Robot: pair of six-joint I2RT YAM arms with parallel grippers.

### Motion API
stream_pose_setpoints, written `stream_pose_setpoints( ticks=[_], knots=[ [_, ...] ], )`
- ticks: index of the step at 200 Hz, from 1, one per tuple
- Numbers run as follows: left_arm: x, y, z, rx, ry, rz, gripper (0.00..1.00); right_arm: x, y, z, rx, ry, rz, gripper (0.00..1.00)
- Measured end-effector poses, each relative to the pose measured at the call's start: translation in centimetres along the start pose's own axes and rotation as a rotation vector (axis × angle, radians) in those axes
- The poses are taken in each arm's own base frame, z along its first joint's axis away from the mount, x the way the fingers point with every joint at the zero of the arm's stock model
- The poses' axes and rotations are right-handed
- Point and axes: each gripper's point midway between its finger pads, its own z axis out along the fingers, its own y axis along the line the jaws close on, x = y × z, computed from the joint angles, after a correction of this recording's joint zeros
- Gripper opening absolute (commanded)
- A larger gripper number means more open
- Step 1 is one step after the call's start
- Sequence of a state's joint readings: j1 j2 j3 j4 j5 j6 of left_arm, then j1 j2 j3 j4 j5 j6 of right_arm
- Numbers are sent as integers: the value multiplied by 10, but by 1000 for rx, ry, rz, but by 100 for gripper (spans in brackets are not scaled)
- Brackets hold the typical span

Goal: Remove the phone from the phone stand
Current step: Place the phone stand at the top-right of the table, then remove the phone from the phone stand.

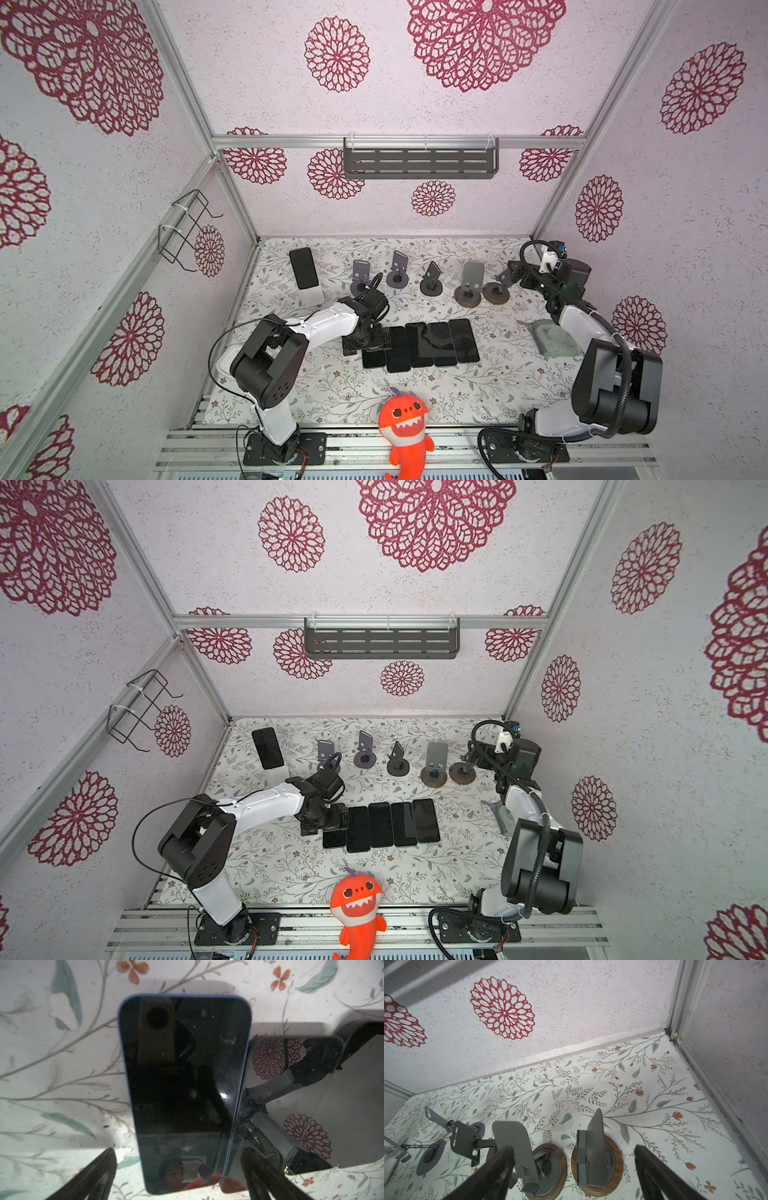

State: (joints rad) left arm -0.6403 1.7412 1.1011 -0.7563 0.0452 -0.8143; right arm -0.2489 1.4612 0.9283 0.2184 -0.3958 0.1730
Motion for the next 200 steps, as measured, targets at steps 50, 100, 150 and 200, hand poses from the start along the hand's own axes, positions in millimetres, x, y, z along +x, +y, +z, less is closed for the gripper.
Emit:
stream_pose_setpoints(
  ticks=[50, 100, 150, 200],
  knots=[
    [-35, 10, -50, -1, -184, -37, 98, -2, 9, -31, 29, 13, 24, 94],
    [-82, 46, -108, -57, -412, -137, 98, 18, 17, -64, 48, 51, 73, 95],
    [-156, 109, -202, -132, -683, -276, 98, 33, 31, -87, 33, 97, 122, 99],
    [-200, 168, -251, -231, -808, -352, 98, 66, 48, -105, 1, 162, 181, 99]
  ],
)
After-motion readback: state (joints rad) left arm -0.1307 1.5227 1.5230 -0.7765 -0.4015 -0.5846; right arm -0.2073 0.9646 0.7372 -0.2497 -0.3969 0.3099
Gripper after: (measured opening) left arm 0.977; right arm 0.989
